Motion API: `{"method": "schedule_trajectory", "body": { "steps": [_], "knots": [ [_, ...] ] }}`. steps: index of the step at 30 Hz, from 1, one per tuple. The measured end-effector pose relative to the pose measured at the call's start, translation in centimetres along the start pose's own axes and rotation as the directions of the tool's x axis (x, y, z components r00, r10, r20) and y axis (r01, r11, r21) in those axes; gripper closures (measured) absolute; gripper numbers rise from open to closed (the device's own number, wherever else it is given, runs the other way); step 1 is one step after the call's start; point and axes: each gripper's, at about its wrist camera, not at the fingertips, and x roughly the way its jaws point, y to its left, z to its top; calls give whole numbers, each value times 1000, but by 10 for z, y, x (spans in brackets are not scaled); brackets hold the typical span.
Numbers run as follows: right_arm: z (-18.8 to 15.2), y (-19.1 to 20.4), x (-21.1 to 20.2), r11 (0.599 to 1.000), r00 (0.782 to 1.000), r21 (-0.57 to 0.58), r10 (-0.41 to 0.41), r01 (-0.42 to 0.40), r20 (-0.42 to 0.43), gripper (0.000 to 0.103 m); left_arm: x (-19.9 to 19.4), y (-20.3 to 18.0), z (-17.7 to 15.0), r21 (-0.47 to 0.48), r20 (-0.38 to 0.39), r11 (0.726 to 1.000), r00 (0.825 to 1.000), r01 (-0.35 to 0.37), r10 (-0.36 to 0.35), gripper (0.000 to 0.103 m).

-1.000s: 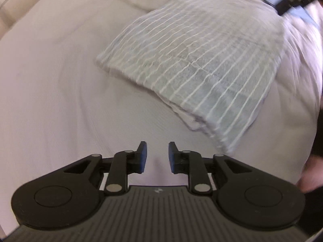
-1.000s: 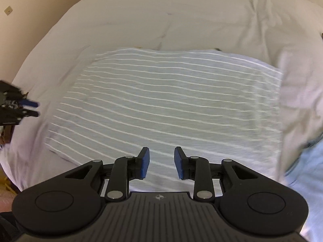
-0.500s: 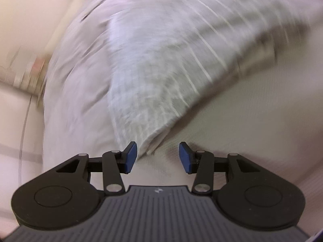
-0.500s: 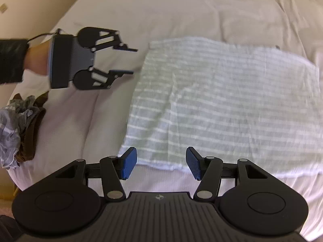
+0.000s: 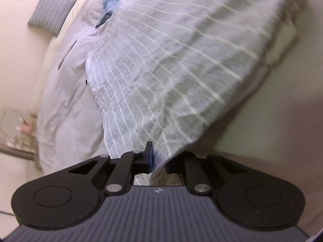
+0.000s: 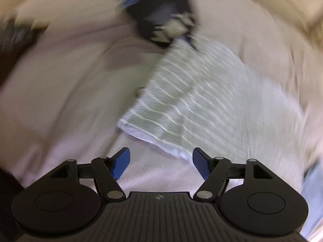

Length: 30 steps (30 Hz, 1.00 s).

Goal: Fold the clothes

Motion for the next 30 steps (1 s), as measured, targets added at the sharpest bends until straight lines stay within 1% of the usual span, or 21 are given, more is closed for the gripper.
{"method": "schedule_trajectory", "body": {
  "steps": [1, 3, 4, 6, 10, 11, 12, 13, 15, 17, 20, 22, 24, 27, 30],
  "knots": [
    [1, 13, 5, 997, 1000, -71, -29, 30, 13, 30, -1, 3, 0, -15, 1, 1000, 1000, 15, -15, 94],
    [1, 32, 18, 981, 996, -172, -79, 86, 46, 30, -2, 4, 1, -29, 1, 999, 999, 42, -42, 94],
    [0, 40, 24, 971, 993, -210, -105, 115, 60, 30, -1, 5, 0, -34, 0, 998, 999, 54, -54, 94],
    [1, 55, 41, 950, 989, -277, -133, 147, 69, 30, -1, 4, 0, -40, -2, 997, 998, 69, -69, 94],
    [0, 69, 63, 911, 975, -349, -192, 220, 114, 30, -1, -2, 0, -25, -6, 998, 998, 63, -63, 94],
    [0, 67, 63, 910, 972, -344, -193, 229, 136, 32, 0, -3, 0, -21, -8, 998, 998, 60, -61, 94],
    [-1, 66, 63, 911, 968, -338, -193, 237, 158, 39, 1, -3, 0, -25, -10, 998, 998, 60, -60, 94],
    [0, 62, 61, 924, 973, -318, -166, 210, 158, 46, 0, -3, 0, -29, -12, 998, 998, 58, -58, 94],
    [2, 51, 55, 950, 981, -269, -116, 155, 154, 88, 0, -2, 0, -35, -17, 998, 998, 58, -59, 94],
    [5, 39, 48, 972, 986, -210, -70, 101, 150, 95, -3, 0, 1, -24, -26, 998, 998, 60, -61, 94],
    [10, 14, 24, 995, 983, -97, -6, 24, 182, 97, -10, 9, 5, 28, -38, 998, 998, 56, -55, 94],
    [10, -5, 5, 1000, 975, -23, 21, -16, 220, 97, -16, 21, 11, 60, -42, 997, 998, 48, -46, 94],
    [6, -31, -17, 995, 966, 81, 29, -52, 258, 97, -21, 40, 19, 81, -43, 996, 998, 40, -36, 94],
    [-1, -71, -50, 967, 948, 231, 34, -111, 316, 97, -22, 75, 38, 132, -49, 990, 998, 48, -42, 94],
    [-22, -115, -74, 914, 934, 381, -7, -138, 356, 97, -14, 116, 68, 169, -62, 984, 997, 48, -38, 94]
  ]
}}
